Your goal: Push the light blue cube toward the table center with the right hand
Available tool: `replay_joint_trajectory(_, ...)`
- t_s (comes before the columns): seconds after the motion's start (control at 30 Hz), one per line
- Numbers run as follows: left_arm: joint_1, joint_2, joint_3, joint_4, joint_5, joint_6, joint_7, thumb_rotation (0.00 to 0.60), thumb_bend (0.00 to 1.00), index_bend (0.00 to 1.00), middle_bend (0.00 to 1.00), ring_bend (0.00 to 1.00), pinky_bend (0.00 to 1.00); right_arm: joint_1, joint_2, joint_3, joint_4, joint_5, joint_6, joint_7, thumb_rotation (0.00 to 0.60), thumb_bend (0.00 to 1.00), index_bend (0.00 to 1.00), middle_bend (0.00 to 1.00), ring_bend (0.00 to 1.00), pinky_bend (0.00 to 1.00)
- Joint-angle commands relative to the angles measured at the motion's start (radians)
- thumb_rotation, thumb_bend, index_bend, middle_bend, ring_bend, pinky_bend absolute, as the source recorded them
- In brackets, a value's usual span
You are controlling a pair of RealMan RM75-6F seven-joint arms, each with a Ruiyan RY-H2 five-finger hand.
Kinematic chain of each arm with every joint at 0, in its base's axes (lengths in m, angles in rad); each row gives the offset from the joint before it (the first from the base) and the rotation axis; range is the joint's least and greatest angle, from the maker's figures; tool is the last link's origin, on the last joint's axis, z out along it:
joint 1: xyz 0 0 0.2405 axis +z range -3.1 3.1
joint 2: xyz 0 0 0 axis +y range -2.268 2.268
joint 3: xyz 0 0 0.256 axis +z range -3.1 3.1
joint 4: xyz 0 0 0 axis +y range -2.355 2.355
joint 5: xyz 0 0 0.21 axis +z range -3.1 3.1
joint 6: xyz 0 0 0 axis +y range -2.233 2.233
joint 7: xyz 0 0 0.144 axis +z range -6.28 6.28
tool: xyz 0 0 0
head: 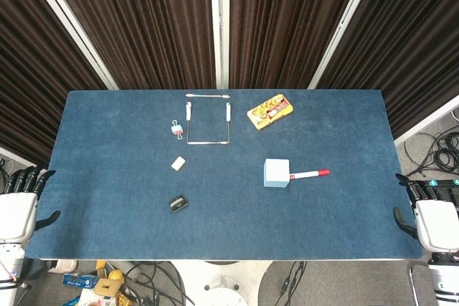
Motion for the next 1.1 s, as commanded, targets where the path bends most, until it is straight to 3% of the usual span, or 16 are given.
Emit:
replay_joint_trajectory(0.03,-0.001,0.000,-0.001,-0.001,-0.002,-0.003,0.001,0.600,0.13,0.25,0.22,0.14,0.14,0.000,-0.001,0.000,0.001,-0.001,0.000,0.001,0.600,0.29,0.17,0.29,0.22,0.32)
replay_joint_trajectory(0.53,0.004,-0.004,0.004,0.009,0.010,0.004,-0.005,0.600,0.13,0.25,0.22,0.14,0.14,0.038,0.006,0.011,0.000,-0.008,-0.045,-0.019,0.600,0.29,0.17,0.28,0.20,0.32)
replay_joint_trajectory(0.83,0.001,0.002,0.004,-0.007,0.009,-0.002,0.007,0.600,0.13,0.25,0.22,0.14,0.14,0.225,-0.031,0.063,0.042,0.070,-0.325,-0.080,0.600,0.30,0.20,0.30,0.17,0.32)
replay_joint_trajectory(1.0,0.000,0.010,0.004,-0.026,0.000,-0.011,0.018,0.600,0.13,0.25,0.22,0.14,0.14,0.335,-0.138,0.093,0.154,0.112,-0.449,-0.109,0.600,0.29,0.25,0.34,0.17,0.32)
replay_joint_trajectory(1.1,-0.001,0.015,0.004,-0.033,-0.002,-0.015,0.020,0.600,0.13,0.25,0.22,0.13,0.14,0.384,-0.216,0.093,0.237,0.112,-0.489,-0.134,0.600,0.23,0.27,0.36,0.16,0.32)
